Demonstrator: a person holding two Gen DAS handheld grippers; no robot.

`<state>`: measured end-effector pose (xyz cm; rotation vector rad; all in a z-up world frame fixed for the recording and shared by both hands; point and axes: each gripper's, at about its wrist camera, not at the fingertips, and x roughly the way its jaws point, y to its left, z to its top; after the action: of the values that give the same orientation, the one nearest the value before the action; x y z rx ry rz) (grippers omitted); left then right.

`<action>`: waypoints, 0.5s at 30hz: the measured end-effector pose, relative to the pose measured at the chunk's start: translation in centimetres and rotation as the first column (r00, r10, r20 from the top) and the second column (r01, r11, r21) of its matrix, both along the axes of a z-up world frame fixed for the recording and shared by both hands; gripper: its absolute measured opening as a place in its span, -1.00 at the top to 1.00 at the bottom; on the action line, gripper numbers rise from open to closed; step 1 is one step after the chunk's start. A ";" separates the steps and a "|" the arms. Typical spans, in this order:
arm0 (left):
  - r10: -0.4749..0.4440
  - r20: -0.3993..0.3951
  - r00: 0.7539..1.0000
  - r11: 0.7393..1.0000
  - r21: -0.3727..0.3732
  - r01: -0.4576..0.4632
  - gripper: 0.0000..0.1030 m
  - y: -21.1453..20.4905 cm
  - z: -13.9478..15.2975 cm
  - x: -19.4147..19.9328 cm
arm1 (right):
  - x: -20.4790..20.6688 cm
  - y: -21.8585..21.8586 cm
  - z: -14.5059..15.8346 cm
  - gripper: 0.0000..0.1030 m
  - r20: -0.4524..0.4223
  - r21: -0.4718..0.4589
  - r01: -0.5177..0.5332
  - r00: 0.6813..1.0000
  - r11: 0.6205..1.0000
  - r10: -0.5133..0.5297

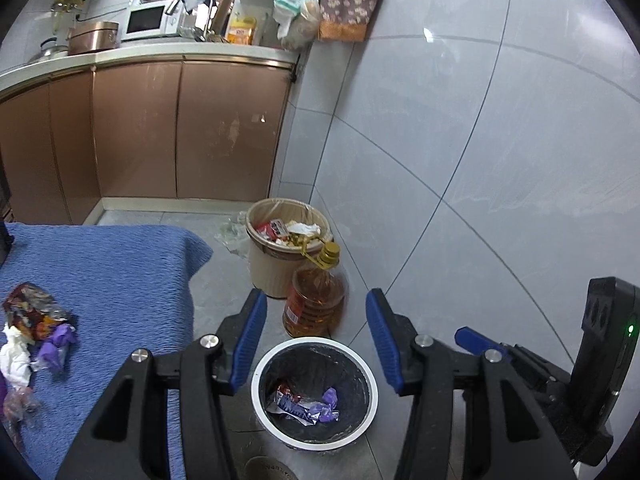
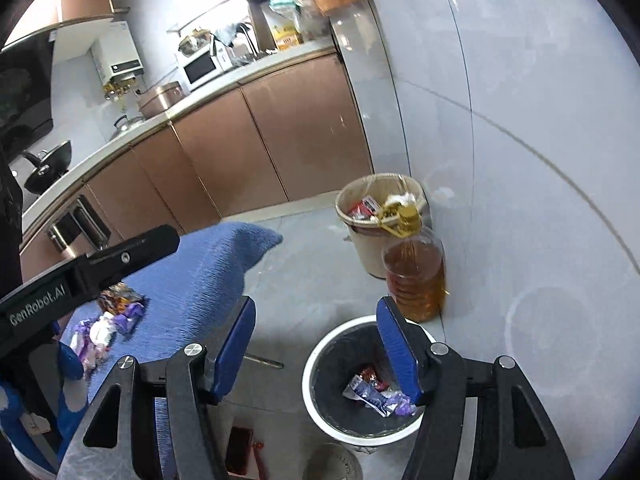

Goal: Collect trash
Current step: 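Move both tools back over the towel toward the remaining wrappers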

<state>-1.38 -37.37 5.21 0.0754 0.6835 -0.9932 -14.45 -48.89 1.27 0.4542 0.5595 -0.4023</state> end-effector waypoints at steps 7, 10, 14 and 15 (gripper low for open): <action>0.045 0.033 0.998 0.997 -0.059 -0.043 0.04 4.3 2.4 -0.2 | -0.5 2.4 3.0 -0.17 0.056 -0.044 -0.002 0.998 0.999 0.004; 0.069 0.053 0.996 0.994 -0.086 -0.065 0.04 6.4 3.2 -0.6 | -0.8 3.8 4.3 -0.18 0.074 -0.070 -0.008 0.997 0.998 0.014; 0.095 0.061 0.994 0.991 -0.105 -0.088 0.04 9.3 4.0 -0.9 | -0.9 5.6 5.9 -0.21 0.095 -0.097 -0.025 0.995 0.995 0.034; 0.100 0.063 0.993 0.990 -0.103 -0.093 0.04 10.0 4.1 -0.9 | -0.9 6.1 6.2 -0.21 0.098 -0.103 -0.031 0.994 0.994 0.042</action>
<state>-2.31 -27.34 9.33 -0.0113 0.5686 -0.9259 -15.30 -42.74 7.51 0.3635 0.4477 -0.3691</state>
